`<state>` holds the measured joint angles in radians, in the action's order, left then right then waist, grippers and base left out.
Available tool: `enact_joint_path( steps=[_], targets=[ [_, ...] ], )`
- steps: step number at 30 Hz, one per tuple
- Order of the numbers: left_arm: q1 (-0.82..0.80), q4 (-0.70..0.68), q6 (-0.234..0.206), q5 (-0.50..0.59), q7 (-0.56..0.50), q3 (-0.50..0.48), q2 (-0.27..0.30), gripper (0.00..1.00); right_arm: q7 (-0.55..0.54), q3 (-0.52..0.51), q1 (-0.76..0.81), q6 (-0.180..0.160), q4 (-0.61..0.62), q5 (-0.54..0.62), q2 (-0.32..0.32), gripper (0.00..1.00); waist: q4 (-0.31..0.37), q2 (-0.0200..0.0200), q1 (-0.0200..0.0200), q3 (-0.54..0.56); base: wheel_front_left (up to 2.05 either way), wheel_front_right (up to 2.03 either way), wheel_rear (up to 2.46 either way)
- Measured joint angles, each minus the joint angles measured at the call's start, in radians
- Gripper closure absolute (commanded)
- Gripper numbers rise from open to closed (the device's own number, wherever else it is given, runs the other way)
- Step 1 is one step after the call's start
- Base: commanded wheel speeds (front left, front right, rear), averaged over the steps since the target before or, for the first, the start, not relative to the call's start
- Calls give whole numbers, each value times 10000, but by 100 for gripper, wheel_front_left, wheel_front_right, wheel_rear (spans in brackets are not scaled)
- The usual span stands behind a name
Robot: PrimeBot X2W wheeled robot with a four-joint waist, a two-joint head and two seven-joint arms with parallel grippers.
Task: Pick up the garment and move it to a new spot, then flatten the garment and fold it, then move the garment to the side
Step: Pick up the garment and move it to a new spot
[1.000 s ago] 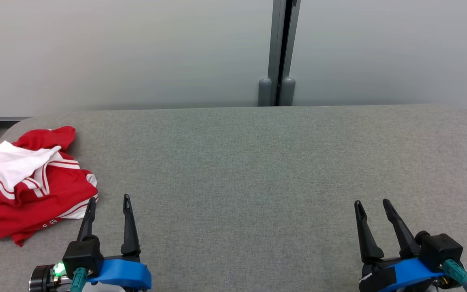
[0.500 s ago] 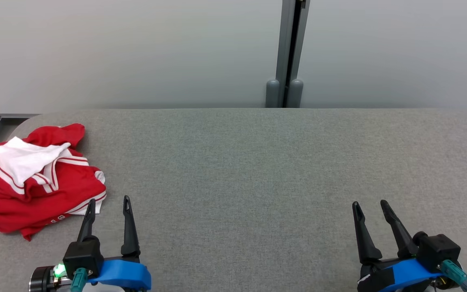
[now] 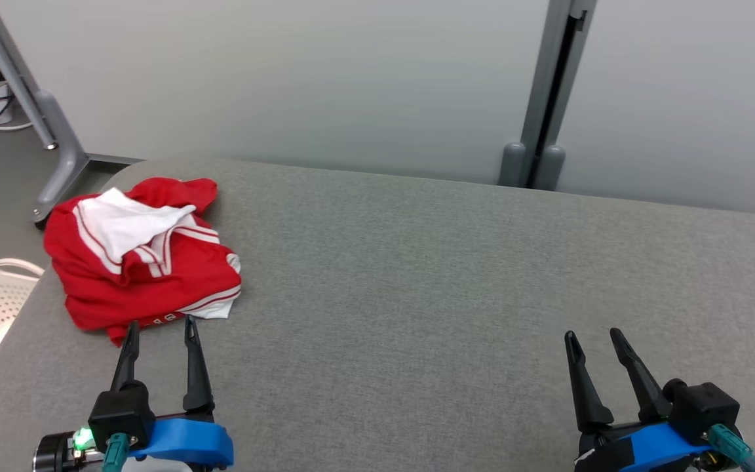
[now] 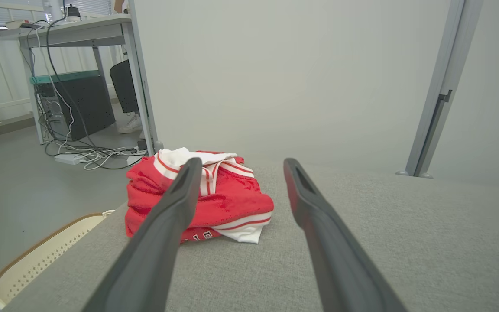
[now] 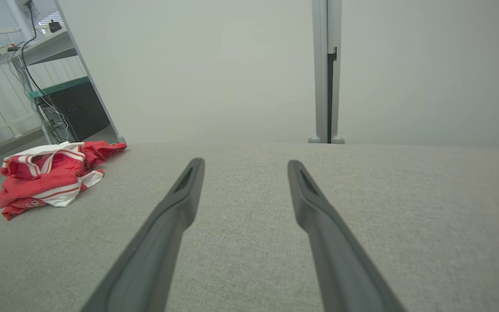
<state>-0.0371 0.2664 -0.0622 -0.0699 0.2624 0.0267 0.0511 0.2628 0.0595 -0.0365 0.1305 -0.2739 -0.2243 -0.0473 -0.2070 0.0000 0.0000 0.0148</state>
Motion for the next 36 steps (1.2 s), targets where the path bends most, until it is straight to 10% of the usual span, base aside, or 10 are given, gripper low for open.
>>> enact_joint_path(
  steps=[20, 36],
  targets=[
    [380, -242, -86, 52, 6, -535, 134, 0, 12, 40, 93, 0, -23, -96, 2, 0, -2800, 0, 0, -7, 0, 0, 0],
    [519, -401, -84, -102, 6, -761, 127, 0, 12, 161, 35, 0, -46, 38, -2, 0, -2573, 0, 0, -347, 0, 0, 0]
  ],
)
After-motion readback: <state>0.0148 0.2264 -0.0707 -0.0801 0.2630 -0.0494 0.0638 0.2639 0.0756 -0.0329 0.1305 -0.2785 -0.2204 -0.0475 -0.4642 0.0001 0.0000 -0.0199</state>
